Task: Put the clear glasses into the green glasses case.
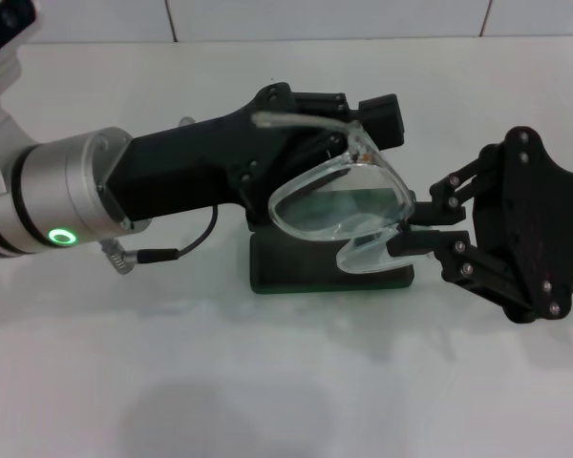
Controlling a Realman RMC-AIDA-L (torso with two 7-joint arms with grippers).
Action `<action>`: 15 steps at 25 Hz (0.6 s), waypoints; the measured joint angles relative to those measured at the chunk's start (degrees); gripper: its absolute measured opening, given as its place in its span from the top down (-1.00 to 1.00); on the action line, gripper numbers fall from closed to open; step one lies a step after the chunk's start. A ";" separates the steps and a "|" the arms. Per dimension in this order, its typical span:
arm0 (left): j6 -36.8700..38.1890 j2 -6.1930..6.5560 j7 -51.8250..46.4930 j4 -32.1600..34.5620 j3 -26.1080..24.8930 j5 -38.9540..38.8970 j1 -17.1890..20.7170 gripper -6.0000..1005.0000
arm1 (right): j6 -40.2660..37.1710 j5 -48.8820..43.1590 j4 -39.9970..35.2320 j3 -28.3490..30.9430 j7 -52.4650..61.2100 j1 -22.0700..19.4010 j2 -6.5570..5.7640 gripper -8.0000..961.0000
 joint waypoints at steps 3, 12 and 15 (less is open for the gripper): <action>1.08 -0.01 -0.06 -0.08 0.01 0.04 -0.04 0.88 | -0.01 0.01 0.17 -0.01 -0.06 0.03 0.00 0.86; 2.28 -0.01 -0.78 0.03 0.19 0.76 -0.13 0.88 | -0.01 0.01 0.16 -0.02 -0.12 -0.29 0.00 0.86; 2.73 -0.01 -0.78 0.09 0.19 1.20 -0.15 0.88 | -0.02 0.01 0.15 -0.02 -0.12 -0.32 0.00 0.86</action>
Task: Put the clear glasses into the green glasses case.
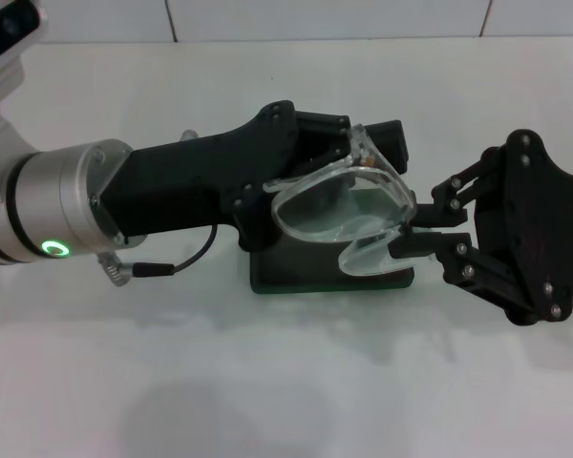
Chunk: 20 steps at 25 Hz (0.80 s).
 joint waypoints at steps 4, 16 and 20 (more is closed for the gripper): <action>0.49 0.00 -0.01 0.07 0.00 0.38 -0.03 0.88 | -0.02 0.00 0.01 0.00 0.00 -0.06 0.00 0.86; 0.96 0.00 0.24 -0.12 -0.09 0.47 0.08 0.88 | -0.02 0.08 0.40 0.00 0.00 -0.09 0.10 0.86; 0.66 0.00 1.19 -0.40 -0.85 0.51 0.23 0.88 | 0.03 0.12 0.51 -0.01 -0.08 0.09 0.09 0.86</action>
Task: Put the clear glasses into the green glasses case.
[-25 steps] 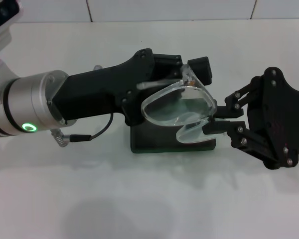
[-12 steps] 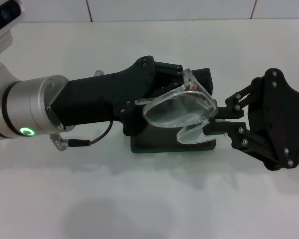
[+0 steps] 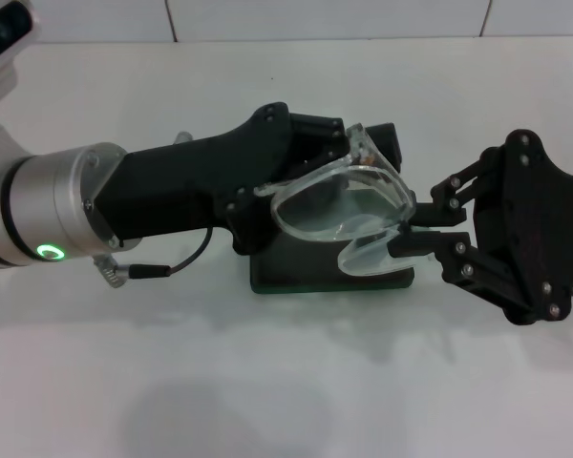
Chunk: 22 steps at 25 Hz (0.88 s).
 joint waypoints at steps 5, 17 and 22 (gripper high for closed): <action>-0.30 0.05 1.60 -1.09 -2.30 -0.14 0.24 0.88 | 0.03 0.14 0.10 -0.06 -0.43 -0.17 0.00 0.86; 0.46 -0.05 1.23 -2.03 -2.56 0.66 0.09 0.88 | -0.10 0.14 0.19 -0.33 -0.45 -0.45 0.00 0.86; 2.10 -0.09 1.12 -1.72 -1.54 0.63 -0.13 0.88 | -0.09 0.14 0.20 -0.35 -0.45 -0.64 0.01 0.86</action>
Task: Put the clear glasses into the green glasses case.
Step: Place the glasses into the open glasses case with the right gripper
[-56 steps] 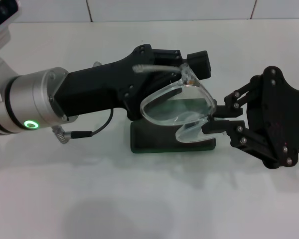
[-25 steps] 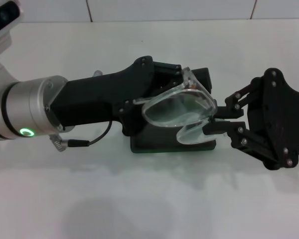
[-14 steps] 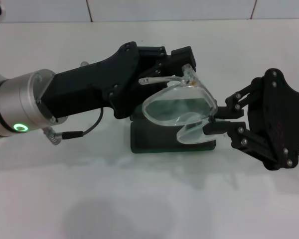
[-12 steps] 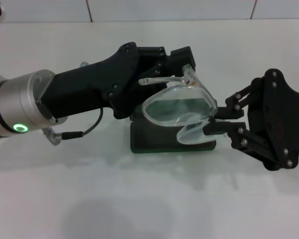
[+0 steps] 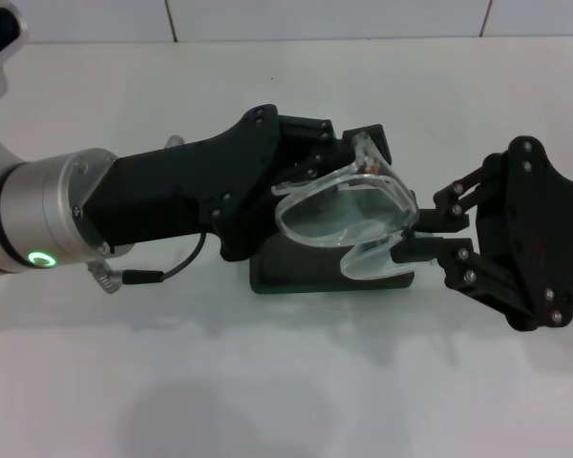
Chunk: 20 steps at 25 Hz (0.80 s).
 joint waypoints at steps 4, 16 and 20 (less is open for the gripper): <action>0.18 0.00 0.08 0.00 0.03 -0.05 -0.03 0.88 | -0.01 0.07 0.00 0.00 0.00 -0.03 0.00 0.86; -3.35 0.12 1.54 -0.57 -4.31 0.01 1.58 0.88 | 0.25 0.12 -0.01 0.10 1.59 0.02 0.08 0.86; -6.70 1.81 2.19 -0.25 -5.60 0.02 3.30 0.88 | 1.91 -0.81 -0.74 0.15 6.15 0.51 -0.28 0.86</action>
